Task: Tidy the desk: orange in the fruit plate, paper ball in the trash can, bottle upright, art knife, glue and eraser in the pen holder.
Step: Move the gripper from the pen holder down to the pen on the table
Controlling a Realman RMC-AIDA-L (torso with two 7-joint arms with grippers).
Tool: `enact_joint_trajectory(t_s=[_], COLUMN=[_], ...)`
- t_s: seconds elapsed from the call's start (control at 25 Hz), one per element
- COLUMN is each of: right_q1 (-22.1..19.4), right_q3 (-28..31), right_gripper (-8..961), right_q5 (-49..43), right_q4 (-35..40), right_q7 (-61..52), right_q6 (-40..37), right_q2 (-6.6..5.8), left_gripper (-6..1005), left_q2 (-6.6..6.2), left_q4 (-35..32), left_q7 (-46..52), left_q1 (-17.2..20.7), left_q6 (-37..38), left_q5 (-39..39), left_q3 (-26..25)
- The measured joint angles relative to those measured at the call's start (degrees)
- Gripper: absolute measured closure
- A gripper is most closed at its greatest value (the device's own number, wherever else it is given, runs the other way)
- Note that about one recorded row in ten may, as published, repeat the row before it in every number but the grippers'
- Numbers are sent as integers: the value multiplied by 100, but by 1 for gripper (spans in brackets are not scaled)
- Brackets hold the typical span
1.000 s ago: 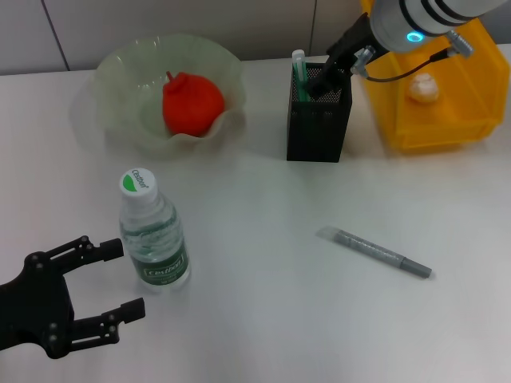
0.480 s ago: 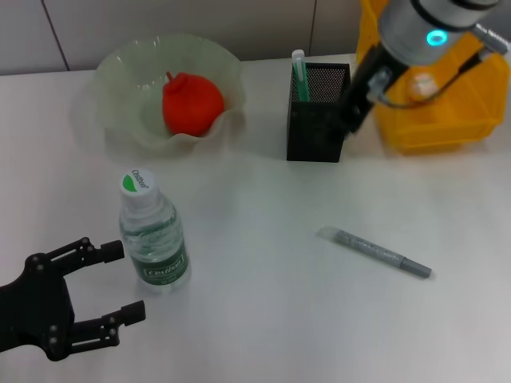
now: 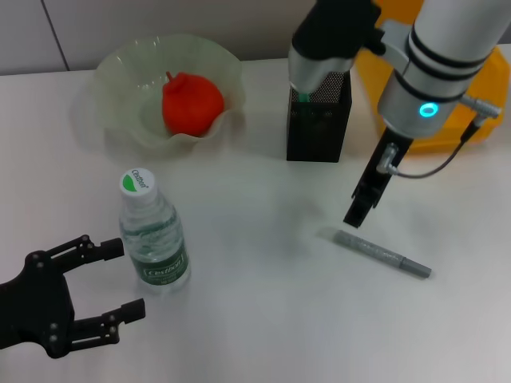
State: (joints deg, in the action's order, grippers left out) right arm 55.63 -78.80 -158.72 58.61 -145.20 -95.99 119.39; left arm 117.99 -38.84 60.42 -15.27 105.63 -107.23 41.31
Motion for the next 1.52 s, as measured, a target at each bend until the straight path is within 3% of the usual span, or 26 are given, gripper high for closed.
enact_joint_trajectory(t_s=[0.56, 1.2, 1.52], right_q1=[4, 113, 188], right_q3=[-417, -522, -652], right_gripper=[321, 333, 474], right_q5=[389, 395, 395], right_q4=[-940, -1449, -1625], right_q7=[82, 50, 50], right_q6=[832, 1302, 1329], right_q2=[29, 39, 41], left_gripper=[156, 156, 156], left_q2=[5, 5, 5], left_q4=[7, 8, -5], left_q7=[-3, -5, 17], left_q1=[-68, -70, -82], left_q6=[-31, -66, -47], left_q5=[1, 1, 32], left_q3=[-1, 0, 0])
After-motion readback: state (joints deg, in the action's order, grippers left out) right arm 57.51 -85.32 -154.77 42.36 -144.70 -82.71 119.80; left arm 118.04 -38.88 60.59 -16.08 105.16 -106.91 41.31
